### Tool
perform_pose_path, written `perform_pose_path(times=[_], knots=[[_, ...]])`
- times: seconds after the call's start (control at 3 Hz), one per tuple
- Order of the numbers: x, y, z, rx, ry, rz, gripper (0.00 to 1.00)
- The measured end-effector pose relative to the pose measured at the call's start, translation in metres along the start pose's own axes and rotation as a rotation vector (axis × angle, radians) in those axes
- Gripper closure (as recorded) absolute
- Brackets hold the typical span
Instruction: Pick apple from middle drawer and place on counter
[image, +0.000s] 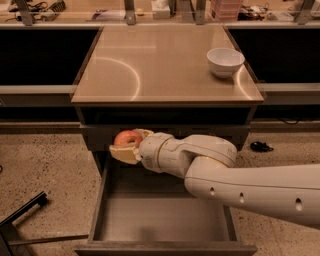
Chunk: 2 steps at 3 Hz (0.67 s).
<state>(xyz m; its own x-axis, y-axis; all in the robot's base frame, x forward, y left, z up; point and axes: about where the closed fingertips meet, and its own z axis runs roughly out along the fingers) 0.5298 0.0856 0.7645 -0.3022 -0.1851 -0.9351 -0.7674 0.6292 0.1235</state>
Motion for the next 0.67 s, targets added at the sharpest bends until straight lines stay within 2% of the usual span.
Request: perform_pose_path(times=[0.33,0.67], knots=[[-0.011,-0.001,-0.002,0.008,-0.011,-0.022,1.00],[-0.079,-0.016,-0.007,0.052,-0.087,-0.140,1.00]])
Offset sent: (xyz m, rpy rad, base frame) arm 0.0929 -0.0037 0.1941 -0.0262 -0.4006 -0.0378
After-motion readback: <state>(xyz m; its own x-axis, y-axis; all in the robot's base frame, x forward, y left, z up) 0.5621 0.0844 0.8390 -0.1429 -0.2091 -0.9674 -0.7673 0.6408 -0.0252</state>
